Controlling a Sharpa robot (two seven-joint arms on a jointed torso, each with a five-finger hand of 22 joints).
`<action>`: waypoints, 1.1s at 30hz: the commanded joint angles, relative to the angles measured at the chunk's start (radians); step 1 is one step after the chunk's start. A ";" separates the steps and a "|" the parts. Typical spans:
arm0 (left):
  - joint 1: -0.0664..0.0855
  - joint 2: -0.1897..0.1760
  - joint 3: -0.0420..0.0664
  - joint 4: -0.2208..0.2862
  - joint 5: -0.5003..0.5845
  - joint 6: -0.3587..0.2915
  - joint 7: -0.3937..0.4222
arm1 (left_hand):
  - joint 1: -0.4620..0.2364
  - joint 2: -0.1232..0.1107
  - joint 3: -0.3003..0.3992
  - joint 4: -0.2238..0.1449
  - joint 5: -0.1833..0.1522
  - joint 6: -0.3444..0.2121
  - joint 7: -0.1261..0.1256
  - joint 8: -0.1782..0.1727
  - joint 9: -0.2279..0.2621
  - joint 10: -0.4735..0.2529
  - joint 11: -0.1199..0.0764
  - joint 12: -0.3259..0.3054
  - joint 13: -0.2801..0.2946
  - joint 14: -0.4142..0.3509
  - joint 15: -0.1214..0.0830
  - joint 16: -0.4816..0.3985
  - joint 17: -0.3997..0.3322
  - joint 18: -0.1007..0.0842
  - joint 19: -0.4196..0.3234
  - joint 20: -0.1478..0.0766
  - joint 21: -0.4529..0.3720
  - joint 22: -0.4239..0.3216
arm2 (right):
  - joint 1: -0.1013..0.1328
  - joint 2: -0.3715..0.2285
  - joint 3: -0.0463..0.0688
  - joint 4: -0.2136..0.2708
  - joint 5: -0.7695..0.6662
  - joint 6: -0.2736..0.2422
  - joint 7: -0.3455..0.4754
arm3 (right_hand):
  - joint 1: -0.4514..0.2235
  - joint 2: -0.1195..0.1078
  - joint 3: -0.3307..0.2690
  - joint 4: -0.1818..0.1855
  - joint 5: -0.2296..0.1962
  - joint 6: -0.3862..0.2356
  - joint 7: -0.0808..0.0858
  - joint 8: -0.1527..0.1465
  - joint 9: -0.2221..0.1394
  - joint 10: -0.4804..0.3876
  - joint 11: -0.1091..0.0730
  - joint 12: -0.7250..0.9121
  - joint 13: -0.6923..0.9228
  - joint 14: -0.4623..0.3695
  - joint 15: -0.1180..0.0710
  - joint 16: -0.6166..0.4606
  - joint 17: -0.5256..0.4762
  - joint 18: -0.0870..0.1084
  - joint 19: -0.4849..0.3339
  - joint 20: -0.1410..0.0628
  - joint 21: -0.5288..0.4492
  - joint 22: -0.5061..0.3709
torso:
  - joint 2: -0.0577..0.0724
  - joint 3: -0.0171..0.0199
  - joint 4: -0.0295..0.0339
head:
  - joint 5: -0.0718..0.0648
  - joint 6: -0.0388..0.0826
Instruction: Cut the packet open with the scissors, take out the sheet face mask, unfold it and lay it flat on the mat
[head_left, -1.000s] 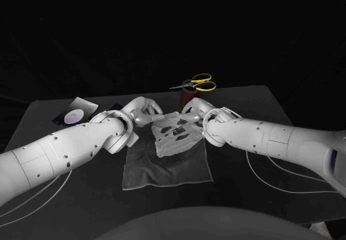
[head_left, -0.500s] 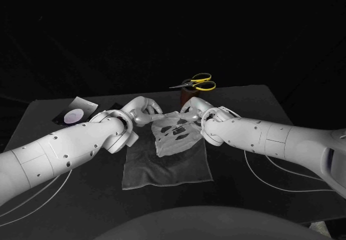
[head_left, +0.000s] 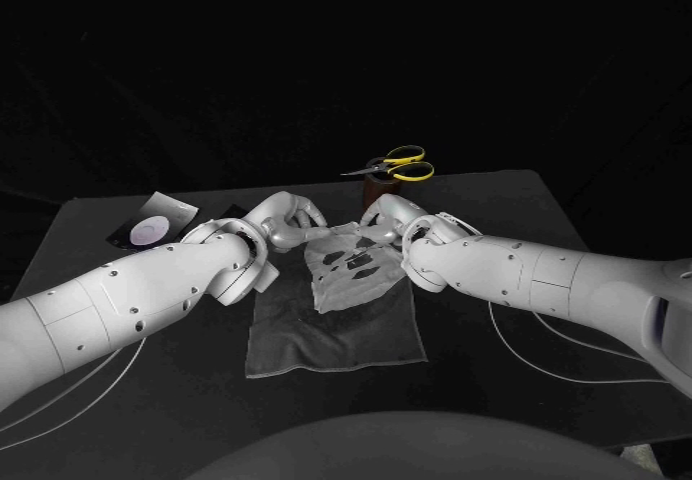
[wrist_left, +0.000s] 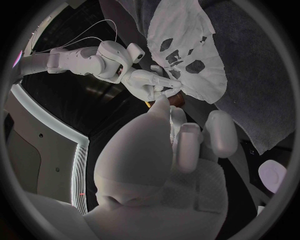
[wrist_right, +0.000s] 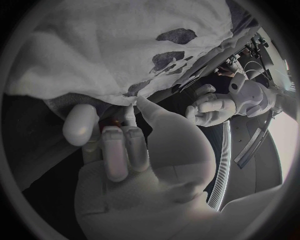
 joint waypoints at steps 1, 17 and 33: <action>0.001 0.002 0.001 0.001 0.004 0.010 0.001 | 0.005 -0.001 0.006 0.000 -0.003 0.002 0.002 -0.006 -0.002 0.007 -0.001 0.004 0.000 0.022 0.006 0.004 0.076 0.008 0.001 0.003 0.004 0.003 | -0.002 0.007 -0.002 0.000 -0.032 0.033 -0.002 | 0.002 -0.005 -0.006 0.000 0.002 0.004 0.001 -0.004 -0.002 0.106 -0.006 0.004 0.263 0.105 -0.008 0.003 0.263 0.005 0.002 -0.001 0.003 0.121 | 0.000 0.0003 -0.0006 | 0.001 0.000; 0.001 0.003 0.001 0.002 0.004 0.009 -0.001 | 0.004 -0.003 0.009 0.000 -0.003 0.000 0.002 -0.007 -0.004 0.007 0.000 0.004 0.000 0.022 0.006 0.004 0.076 0.008 0.001 0.003 0.004 0.003 | 0.004 0.024 -0.002 -0.031 -0.057 -0.016 -0.005 | 0.092 0.044 0.041 -0.048 0.002 0.104 -0.045 0.027 0.015 0.106 -0.044 0.004 0.263 0.105 -0.036 0.003 0.263 0.005 0.006 -0.020 0.011 0.123 | 0.000 0.0006 -0.0009 | 0.003 0.000; 0.001 0.002 0.001 0.001 0.004 0.008 -0.001 | 0.004 -0.003 0.009 0.000 -0.003 0.000 0.002 -0.007 -0.004 0.007 0.000 0.004 0.000 0.022 0.006 0.004 0.076 0.008 0.001 0.003 0.004 0.003 | 0.004 0.017 -0.002 -0.007 -0.059 -0.074 0.022 | 0.101 0.051 0.086 -0.076 0.002 0.132 -0.055 0.051 0.037 0.106 -0.055 0.004 0.263 0.105 -0.048 0.003 0.263 0.004 0.008 -0.034 0.016 0.125 | 0.000 -0.0001 -0.0011 | 0.001 0.000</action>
